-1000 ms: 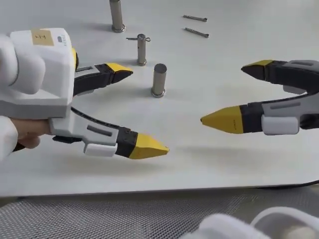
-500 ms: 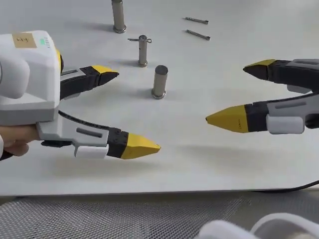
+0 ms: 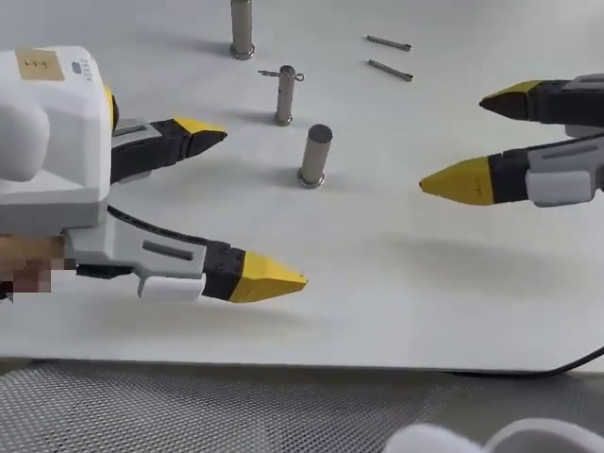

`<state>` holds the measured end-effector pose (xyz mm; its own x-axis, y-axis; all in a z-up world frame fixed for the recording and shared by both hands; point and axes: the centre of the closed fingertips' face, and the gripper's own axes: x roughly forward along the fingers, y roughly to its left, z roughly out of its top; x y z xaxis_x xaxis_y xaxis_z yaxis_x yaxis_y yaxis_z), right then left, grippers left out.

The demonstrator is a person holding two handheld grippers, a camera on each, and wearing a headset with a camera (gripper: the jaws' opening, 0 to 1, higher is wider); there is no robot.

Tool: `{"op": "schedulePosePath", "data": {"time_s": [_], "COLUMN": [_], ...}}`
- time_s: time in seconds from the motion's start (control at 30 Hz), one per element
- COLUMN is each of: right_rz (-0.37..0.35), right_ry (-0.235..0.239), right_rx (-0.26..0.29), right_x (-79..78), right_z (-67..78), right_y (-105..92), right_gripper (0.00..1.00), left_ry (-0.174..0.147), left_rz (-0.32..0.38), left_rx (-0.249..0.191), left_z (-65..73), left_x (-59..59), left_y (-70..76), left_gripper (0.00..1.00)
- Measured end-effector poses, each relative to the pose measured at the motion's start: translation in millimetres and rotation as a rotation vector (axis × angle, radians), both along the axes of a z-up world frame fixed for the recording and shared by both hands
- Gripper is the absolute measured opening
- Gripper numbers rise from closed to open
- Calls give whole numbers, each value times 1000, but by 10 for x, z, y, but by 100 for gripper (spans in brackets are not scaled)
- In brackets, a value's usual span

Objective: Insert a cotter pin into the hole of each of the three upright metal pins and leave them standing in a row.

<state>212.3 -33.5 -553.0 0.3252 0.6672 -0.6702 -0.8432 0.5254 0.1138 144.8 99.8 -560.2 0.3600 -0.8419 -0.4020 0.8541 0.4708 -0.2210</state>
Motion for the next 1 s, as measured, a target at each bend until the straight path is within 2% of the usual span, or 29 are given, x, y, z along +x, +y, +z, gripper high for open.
{"op": "schedulePosePath", "data": {"time_s": [0.17, 0.2, 0.27, 0.4, 0.5, 0.53, 0.57, 0.67, 0.8, 0.9, 1.0], "right_rz": [44, 72, 99, 130, 159, 172, 180, 183, 182, 183, 191], "right_ry": [-21, -18, -45, -43, -44, -49, -51, -48, -26, -15, -15], "right_rx": [-59, -95, -135, -154, -200, -244, -254, -257, -270, -294, -302], "right_x": [139, 156, 240, 364, 425, 484, 510, 608, 737, 833, 942], "right_z": [-26, -46, -50, -49, -81, -100, -103, -91, -106, -151, -197], "right_y": [-1, -19, -12, 50, 44, 29, 38, 86, 115, 118, 145], "right_gripper": [70, 69, 68, 65, 60, 58, 56, 48, 38, 23, 18], "left_ry": [-1, -6, -5, -8, -10, -8, -8, 4, -2, -4, -6], "left_rz": [18, 20, 23, 30, 34, 35, 36, 33, 24, 28, 33], "left_rx": [-2, -1, -5, -3, -2, -4, -4, 0, 8, -2, -9], "left_z": [53, 63, 77, 87, 90, 90, 91, 75, 93, 132, 152], "left_x": [23, 25, 27, 34, 37, 34, 30, 4, -24, -22, -14], "left_y": [32, 39, 50, 69, 77, 81, 84, 88, 84, 87, 90], "left_gripper": [99, 99, 99, 99, 99, 99, 99, 99, 99, 99, 99]}}
